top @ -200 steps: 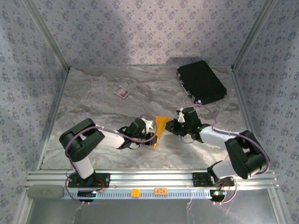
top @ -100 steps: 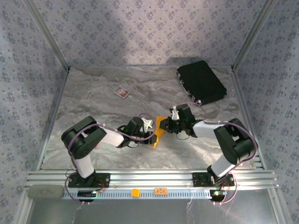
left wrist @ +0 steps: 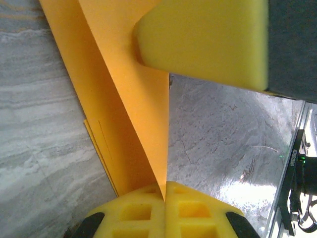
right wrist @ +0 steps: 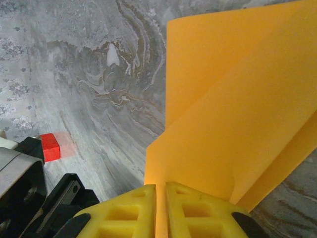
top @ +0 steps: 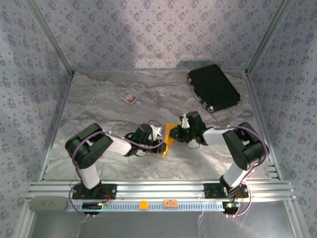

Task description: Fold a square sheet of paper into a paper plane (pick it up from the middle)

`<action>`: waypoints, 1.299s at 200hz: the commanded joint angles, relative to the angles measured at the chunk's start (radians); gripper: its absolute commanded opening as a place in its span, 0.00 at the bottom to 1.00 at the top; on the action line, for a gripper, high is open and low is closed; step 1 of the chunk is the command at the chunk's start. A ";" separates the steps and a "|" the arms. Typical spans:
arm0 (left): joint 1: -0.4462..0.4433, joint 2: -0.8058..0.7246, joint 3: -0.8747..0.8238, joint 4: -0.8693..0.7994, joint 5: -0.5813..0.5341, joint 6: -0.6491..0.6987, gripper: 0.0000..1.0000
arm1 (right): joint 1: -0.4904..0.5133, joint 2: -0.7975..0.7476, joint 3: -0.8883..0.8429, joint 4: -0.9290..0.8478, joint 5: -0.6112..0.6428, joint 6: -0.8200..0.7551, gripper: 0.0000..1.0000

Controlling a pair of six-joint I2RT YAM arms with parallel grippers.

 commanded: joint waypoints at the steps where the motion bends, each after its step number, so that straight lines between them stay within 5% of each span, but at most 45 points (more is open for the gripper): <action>1: -0.023 0.058 -0.010 -0.128 0.000 0.007 0.00 | -0.009 0.020 0.006 0.012 0.018 -0.003 0.14; 111: -0.023 0.023 0.007 -0.166 -0.004 0.014 0.04 | -0.024 0.068 -0.013 -0.031 0.065 -0.010 0.13; 195: -0.021 -0.090 0.031 -0.208 -0.058 -0.029 0.26 | -0.022 0.066 -0.058 -0.018 0.107 0.002 0.12; 260: -0.017 -0.009 0.034 -0.127 -0.025 -0.095 0.16 | -0.019 0.080 -0.056 -0.018 0.109 0.002 0.12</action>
